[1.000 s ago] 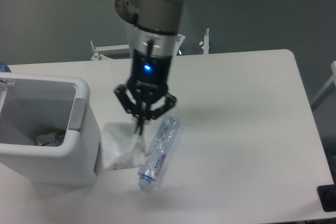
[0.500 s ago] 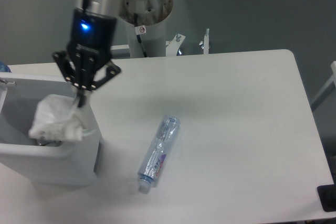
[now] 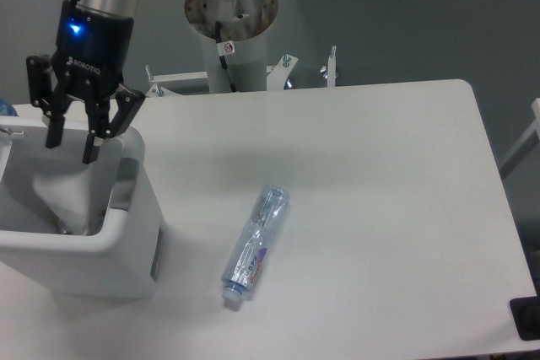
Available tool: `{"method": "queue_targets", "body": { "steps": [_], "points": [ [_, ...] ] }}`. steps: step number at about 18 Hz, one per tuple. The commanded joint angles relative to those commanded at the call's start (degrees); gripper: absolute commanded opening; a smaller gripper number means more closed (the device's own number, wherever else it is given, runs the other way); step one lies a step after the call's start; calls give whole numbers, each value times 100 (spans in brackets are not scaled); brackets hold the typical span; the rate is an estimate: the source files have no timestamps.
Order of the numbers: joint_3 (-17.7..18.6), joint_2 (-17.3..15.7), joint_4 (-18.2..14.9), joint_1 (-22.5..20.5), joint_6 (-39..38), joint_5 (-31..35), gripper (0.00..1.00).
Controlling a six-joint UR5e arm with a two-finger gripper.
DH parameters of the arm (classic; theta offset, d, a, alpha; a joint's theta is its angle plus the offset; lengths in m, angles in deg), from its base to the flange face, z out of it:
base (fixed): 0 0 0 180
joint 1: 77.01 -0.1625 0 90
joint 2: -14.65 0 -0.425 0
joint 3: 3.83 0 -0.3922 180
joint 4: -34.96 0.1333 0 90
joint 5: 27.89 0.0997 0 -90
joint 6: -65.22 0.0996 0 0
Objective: Place the trash in the trash can
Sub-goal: 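Move the open gripper back over the water bottle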
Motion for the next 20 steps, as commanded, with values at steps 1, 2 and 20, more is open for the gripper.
{"method": "queue_targets", "body": {
  "steps": [1,2,20],
  "points": [
    [-18,35,0,0,0,17,99],
    [-26,122,9,-17,9,18,100],
    [-677,2276,27,-1424,324,1167,100]
  ]
}}
